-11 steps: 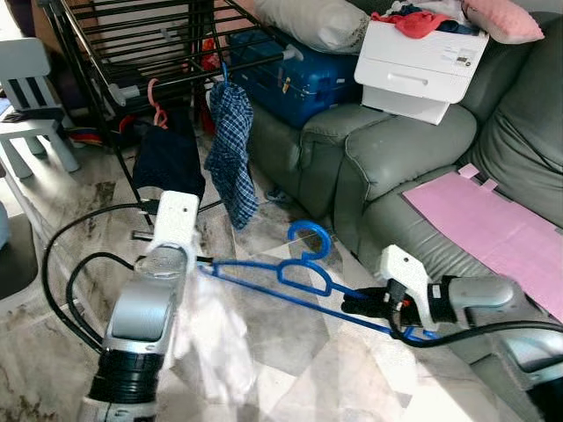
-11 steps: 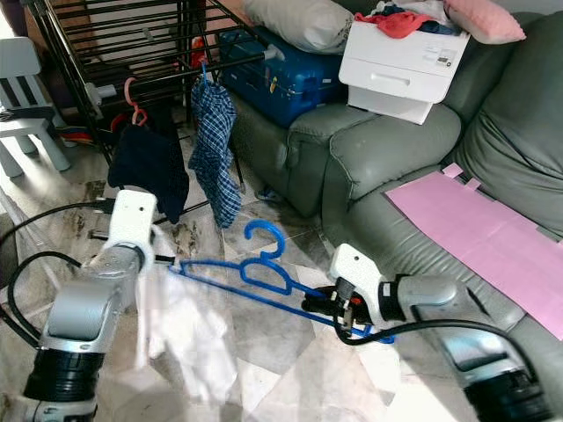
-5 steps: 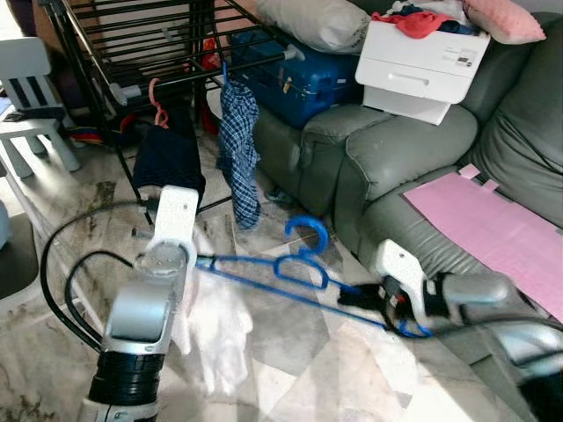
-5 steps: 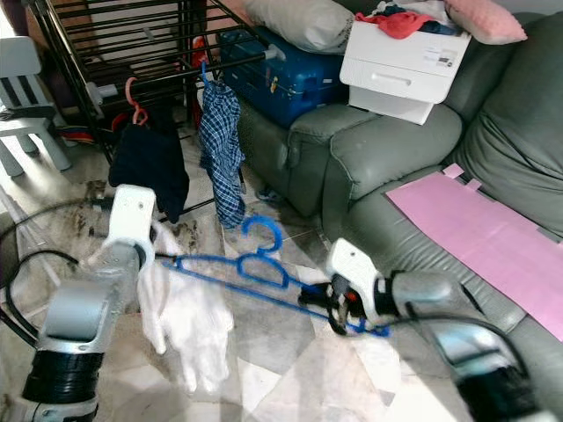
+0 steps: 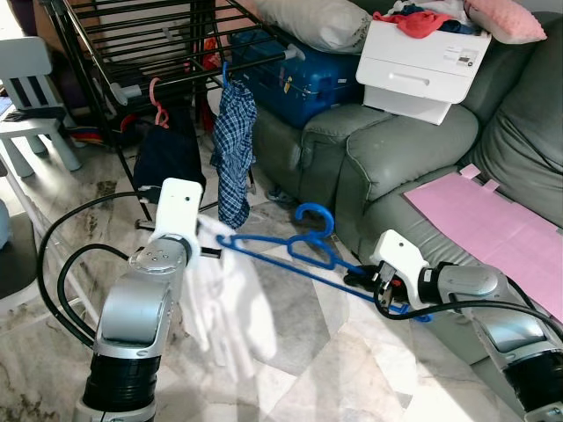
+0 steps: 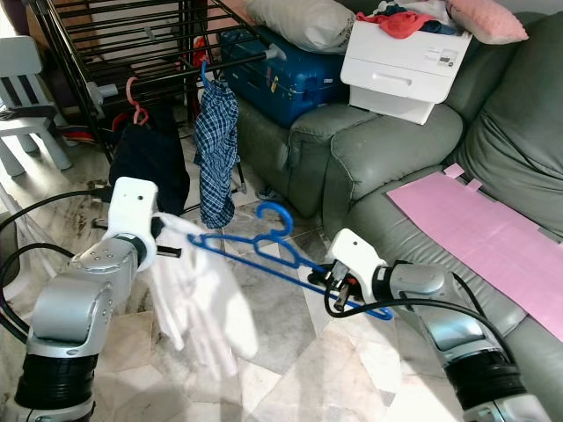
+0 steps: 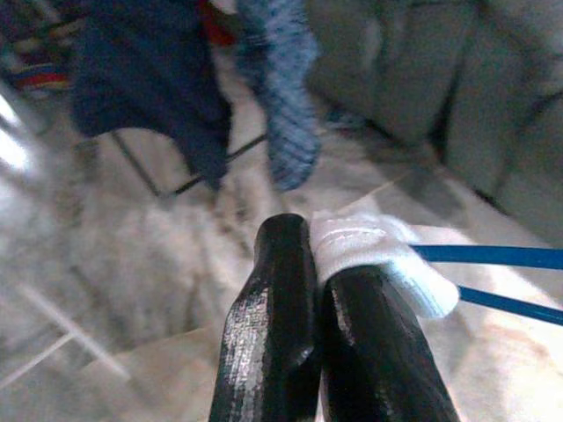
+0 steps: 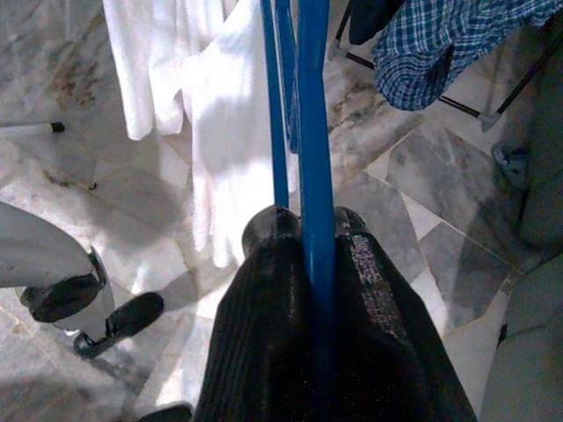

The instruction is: Hang hanger

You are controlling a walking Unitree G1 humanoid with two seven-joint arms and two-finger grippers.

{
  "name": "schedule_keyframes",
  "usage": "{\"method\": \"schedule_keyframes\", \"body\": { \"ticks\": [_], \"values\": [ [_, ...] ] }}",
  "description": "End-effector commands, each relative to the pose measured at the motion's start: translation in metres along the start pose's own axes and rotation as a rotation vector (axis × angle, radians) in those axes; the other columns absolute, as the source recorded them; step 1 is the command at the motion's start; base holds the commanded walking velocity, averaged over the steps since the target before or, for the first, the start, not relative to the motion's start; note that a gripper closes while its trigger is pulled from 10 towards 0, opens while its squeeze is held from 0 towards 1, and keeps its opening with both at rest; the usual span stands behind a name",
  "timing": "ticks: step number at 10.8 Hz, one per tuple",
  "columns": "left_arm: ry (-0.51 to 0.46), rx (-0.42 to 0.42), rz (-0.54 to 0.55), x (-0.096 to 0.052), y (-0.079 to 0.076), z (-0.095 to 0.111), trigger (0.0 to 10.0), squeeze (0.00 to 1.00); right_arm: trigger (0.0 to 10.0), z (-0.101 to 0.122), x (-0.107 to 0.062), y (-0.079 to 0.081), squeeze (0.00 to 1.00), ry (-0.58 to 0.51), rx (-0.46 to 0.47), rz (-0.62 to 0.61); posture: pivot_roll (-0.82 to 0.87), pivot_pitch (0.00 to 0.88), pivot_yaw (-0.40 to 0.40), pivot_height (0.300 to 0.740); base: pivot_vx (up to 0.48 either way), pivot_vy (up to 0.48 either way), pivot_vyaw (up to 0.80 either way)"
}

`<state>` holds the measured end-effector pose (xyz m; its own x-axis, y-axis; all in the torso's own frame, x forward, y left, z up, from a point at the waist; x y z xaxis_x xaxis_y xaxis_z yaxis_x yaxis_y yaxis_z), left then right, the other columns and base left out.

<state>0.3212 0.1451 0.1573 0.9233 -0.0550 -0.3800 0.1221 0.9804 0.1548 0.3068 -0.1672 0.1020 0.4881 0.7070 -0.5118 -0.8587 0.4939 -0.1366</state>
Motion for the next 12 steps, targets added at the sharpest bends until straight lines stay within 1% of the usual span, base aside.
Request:
{"method": "schedule_keyframes", "body": {
  "ticks": [1,2,3,4,5,6,7,8,9,10,11,12],
  "values": [
    [-0.059,0.008,-0.045,-0.005,-0.007,0.01,10.0,0.0,10.0,0.006,-0.003,-0.008,0.0,-0.022,-0.011,-0.038,-0.05,0.0,0.003,0.74,0.0,0.0,0.0],
    [-0.109,-0.002,-0.151,-0.009,-0.02,0.018,10.0,0.0,10.0,0.005,0.0,-0.007,0.0,-0.028,-0.008,-0.037,-0.05,0.0,0.002,0.74,0.0,0.0,0.0],
    [-0.155,0.028,-0.219,-0.013,-0.03,0.024,10.0,0.0,10.0,0.005,0.001,-0.006,0.0,-0.032,-0.006,-0.033,-0.05,0.0,0.001,0.74,0.0,0.0,0.0],
    [-0.229,0.056,-0.279,-0.017,-0.039,0.034,10.0,0.0,10.0,0.002,0.003,-0.006,0.0,-0.029,-0.003,-0.032,-0.05,0.0,0.0,0.74,0.0,0.0,0.0],
    [-0.357,0.085,-0.388,-0.03,-0.051,0.051,10.0,0.0,10.0,0.001,0.005,-0.007,0.0,-0.033,0.007,-0.043,-0.06,0.0,0.0,0.74,0.0,0.0,0.0],
    [-0.46,0.098,-0.487,-0.044,-0.061,0.063,10.0,0.0,10.0,-0.001,0.007,-0.008,0.0,-0.032,0.013,-0.049,-0.06,0.0,-0.001,0.74,0.0,0.0,0.0],
    [-0.487,0.095,-0.542,-0.05,-0.066,0.066,10.0,0.0,10.0,-0.005,0.009,-0.013,0.0,-0.025,0.014,-0.103,-0.05,0.0,-0.001,0.74,0.0,0.0,0.0],
    [-0.536,0.052,-0.609,-0.059,-0.066,0.072,10.0,0.0,10.0,-0.007,0.01,-0.024,0.0,-0.028,0.018,-0.192,-0.05,0.0,-0.002,0.74,0.0,0.0,0.0],
    [-0.54,0.045,-0.619,-0.06,-0.065,0.072,10.0,0.0,10.0,-0.006,0.009,-0.03,0.0,-0.035,0.025,-0.242,-0.05,0.0,-0.002,0.74,0.0,0.0,0.0],
    [-0.515,0.073,-0.57,-0.052,-0.055,0.065,10.0,0.0,10.0,0.0,0.004,-0.049,0.0,-0.072,0.044,-0.389,-0.05,0.0,-0.002,0.74,0.0,0.0,0.0],
    [-0.474,0.111,-0.481,-0.039,-0.043,0.055,10.0,0.0,10.0,0.012,-0.001,-0.06,0.0,-0.14,0.042,-0.465,-0.05,0.0,-0.002,0.74,0.0,0.0,0.0],
    [-0.427,0.117,-0.396,-0.027,-0.032,0.044,10.0,0.0,10.0,0.02,-0.006,-0.069,0.0,-0.183,0.046,-0.529,-0.06,0.0,-0.001,0.74,0.0,0.0,0.0]
  ]
}}
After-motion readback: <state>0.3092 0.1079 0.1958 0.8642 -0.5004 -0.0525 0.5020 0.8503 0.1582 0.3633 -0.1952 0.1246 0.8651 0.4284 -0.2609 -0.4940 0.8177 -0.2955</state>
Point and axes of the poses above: a point about 5 cm out from each wrist's last joint towards the gripper, its own x axis pointing out of the wrist towards the gripper, its own z axis along the axis of the wrist's last joint, y = z × x, the point moved 2 cm from there along x, pointing out of the wrist towards the gripper, and after that the axes turned 1 degree about x, right-handed, at the moved point
